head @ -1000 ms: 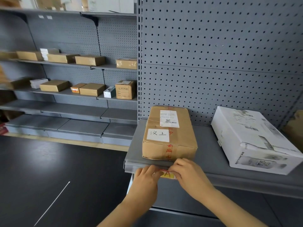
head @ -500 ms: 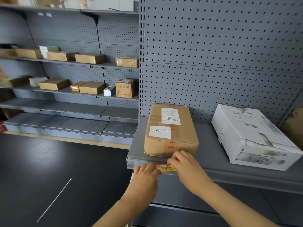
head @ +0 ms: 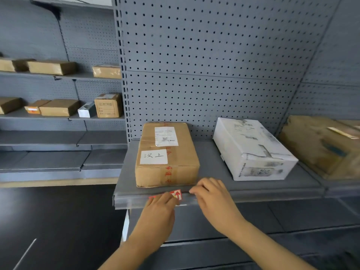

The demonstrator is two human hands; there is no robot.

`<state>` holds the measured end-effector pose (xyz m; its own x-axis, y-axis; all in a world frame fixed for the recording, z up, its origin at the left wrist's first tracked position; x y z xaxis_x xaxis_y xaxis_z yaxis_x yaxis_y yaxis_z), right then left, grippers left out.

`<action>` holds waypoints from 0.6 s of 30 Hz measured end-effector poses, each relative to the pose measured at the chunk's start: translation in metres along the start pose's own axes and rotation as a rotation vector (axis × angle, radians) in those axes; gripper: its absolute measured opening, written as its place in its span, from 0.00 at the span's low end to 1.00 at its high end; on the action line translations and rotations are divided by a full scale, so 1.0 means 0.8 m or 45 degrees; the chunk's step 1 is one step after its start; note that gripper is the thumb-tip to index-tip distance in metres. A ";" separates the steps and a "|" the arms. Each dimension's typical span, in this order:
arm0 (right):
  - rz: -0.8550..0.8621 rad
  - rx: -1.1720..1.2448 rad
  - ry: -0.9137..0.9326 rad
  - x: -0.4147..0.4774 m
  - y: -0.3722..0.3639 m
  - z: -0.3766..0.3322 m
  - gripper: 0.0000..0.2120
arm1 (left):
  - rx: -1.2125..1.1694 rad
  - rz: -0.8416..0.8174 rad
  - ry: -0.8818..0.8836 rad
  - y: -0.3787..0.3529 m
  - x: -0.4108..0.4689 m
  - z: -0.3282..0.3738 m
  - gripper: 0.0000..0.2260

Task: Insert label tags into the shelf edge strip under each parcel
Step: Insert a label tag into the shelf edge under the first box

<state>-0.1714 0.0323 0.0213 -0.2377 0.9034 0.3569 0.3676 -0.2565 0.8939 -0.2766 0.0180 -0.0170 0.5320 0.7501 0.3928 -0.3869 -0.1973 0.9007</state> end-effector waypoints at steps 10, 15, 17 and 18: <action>0.170 -0.045 -0.259 -0.063 0.113 0.158 0.09 | 0.003 0.080 -0.422 -0.041 0.151 0.155 0.14; 0.265 -0.078 -0.402 -0.109 0.171 0.267 0.10 | -0.108 0.114 -0.501 -0.064 0.223 0.250 0.10; 0.270 -0.094 -0.421 -0.126 0.189 0.308 0.09 | -0.163 0.022 -0.498 -0.091 0.251 0.289 0.12; 0.260 -0.104 -0.420 -0.134 0.197 0.328 0.09 | -0.203 -0.026 -0.499 -0.105 0.264 0.310 0.13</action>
<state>0.1479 -0.0148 0.0526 0.1397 0.8893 0.4354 0.3012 -0.4571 0.8369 0.0549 0.0368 0.0361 0.7749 0.4504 0.4434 -0.4685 -0.0616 0.8813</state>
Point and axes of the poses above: each hand's wrist, its own x-axis towards the middle knuckle, its own y-axis out of the back of the hand, z = x × y, the point moved 10 cm from there along x, towards the middle knuckle, and after that the axes turned 15 degrees about -y, right-handed, at the moved point
